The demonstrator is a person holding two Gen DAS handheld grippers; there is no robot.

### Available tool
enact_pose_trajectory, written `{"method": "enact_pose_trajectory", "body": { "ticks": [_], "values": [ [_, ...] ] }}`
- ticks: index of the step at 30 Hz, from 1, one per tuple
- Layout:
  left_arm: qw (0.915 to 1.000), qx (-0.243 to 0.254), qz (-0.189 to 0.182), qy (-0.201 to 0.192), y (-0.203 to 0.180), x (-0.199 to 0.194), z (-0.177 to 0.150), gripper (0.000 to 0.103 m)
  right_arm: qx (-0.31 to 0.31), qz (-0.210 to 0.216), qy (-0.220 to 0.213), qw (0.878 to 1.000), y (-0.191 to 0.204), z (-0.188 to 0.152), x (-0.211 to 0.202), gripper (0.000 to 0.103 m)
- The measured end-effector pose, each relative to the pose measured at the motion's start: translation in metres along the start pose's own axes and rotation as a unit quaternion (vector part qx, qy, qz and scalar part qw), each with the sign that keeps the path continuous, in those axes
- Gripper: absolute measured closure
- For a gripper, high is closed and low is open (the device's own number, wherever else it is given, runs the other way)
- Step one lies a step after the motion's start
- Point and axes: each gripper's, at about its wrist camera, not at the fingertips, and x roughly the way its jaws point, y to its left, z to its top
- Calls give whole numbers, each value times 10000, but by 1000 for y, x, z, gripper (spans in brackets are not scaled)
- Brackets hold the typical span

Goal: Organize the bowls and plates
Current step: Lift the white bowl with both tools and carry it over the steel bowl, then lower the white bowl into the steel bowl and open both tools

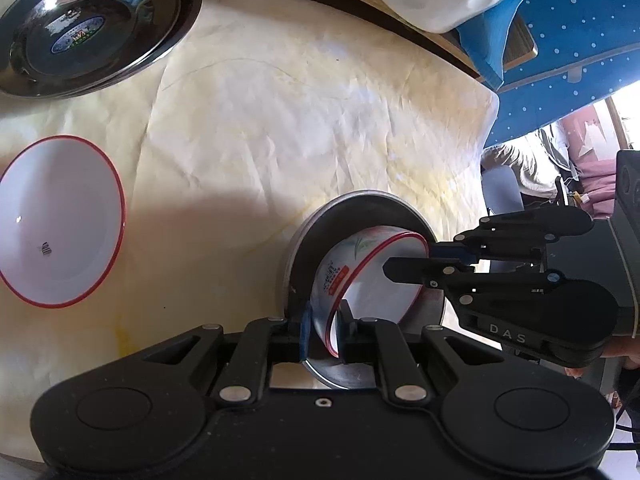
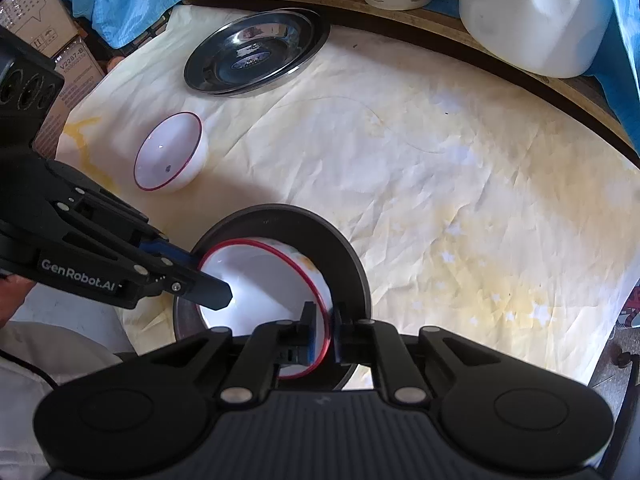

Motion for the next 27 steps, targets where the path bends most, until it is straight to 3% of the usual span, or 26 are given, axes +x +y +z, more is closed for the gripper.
{"method": "enact_pose_trajectory", "body": {
  "ticks": [12, 19, 27],
  "values": [
    [9997, 109, 106, -191, -3, -12, 0, 86, -86, -17, 186, 9998, 2, 8, 6, 94],
    [9999, 35, 40, -160, 1, -9, 4, 86, -194, 48, 534, 9984, 2, 11, 7, 95],
    [9998, 113, 56, -178, -3, -6, 8, 79, -77, 107, 711, 9974, -3, 17, 6, 93]
  ]
}}
